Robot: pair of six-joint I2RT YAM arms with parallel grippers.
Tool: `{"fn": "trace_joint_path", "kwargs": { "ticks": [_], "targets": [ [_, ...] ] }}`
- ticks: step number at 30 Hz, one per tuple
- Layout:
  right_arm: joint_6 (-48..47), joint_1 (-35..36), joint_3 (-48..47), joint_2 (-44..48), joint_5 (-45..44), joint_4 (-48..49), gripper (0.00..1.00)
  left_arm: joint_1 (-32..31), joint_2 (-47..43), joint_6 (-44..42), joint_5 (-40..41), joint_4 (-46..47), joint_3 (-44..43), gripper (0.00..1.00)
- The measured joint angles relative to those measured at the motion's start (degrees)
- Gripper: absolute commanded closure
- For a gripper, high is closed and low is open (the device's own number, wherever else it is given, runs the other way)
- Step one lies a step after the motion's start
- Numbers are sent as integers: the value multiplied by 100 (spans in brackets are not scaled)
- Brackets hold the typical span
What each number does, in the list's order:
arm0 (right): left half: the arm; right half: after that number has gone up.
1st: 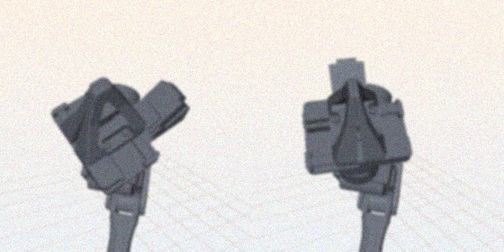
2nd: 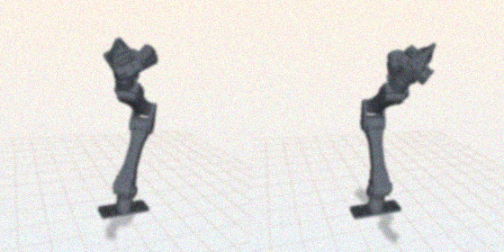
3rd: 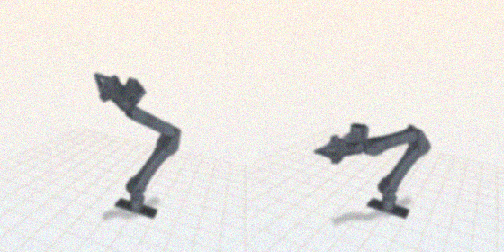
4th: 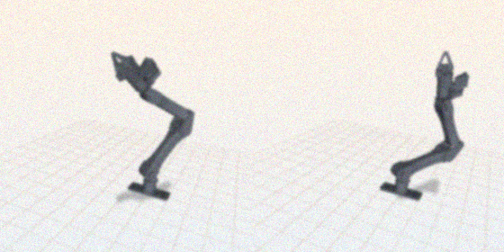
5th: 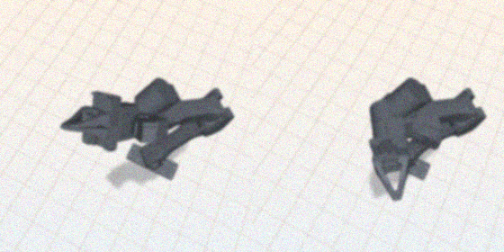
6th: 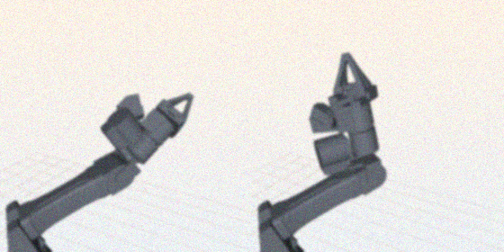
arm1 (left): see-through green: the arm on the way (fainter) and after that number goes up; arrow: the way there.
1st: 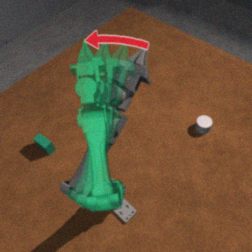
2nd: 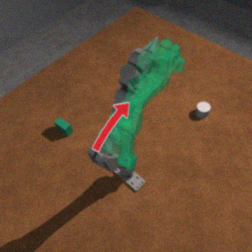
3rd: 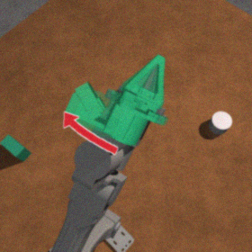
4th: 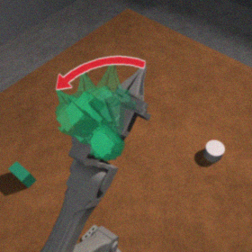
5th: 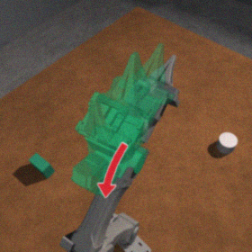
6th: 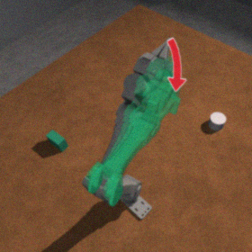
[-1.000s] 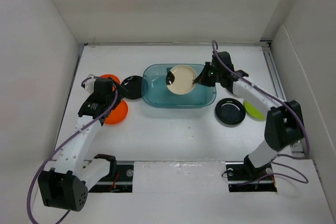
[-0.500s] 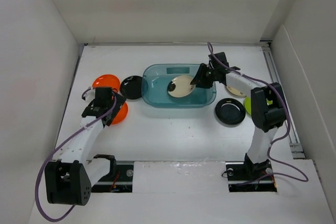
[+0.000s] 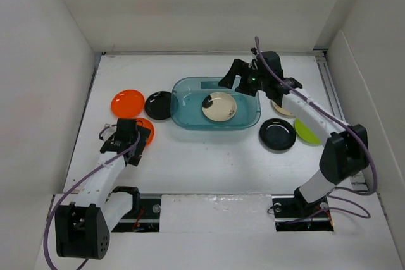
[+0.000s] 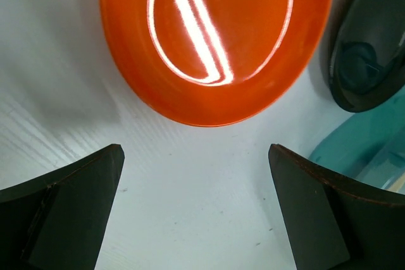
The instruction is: Place the plates into the plastic bin on the countertop
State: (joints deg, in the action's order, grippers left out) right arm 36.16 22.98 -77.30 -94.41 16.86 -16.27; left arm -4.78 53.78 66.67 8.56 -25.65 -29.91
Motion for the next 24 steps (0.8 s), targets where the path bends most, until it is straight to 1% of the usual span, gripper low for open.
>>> {"fn": "trace_joint_path", "kwargs": {
  "ticks": [4,5,9,10,11,16,18,19,20,22,23,24],
  "targets": [
    [2,227,92,750,11,9,0,0,70,356,-9,52,260,0],
    [2,275,146,946,13,20,0,0,142,452,11,66,291,2],
    [9,407,417,1663,96,24,0,0,623,828,157,197,216,19],
    [11,411,476,1818,116,13,0,0,737,916,190,256,184,27],
    [11,411,518,1947,133,9,0,0,896,1034,221,323,122,38],
    [13,411,603,2361,271,17,0,0,1180,1523,273,579,83,41],
    [11,411,632,2420,365,22,1,2,1182,1692,271,708,146,48],
    [11,411,645,2426,409,26,1,2,1176,1775,273,737,175,56],
    [22,411,662,2426,448,26,1,2,1158,1845,271,785,223,62],
    [33,404,702,2422,525,13,1,2,1119,1989,275,859,337,66],
    [37,404,708,2415,551,11,1,2,1086,2050,269,890,385,70],
    [50,404,708,2411,584,13,1,2,1045,2092,264,916,422,72]
  ]
}}
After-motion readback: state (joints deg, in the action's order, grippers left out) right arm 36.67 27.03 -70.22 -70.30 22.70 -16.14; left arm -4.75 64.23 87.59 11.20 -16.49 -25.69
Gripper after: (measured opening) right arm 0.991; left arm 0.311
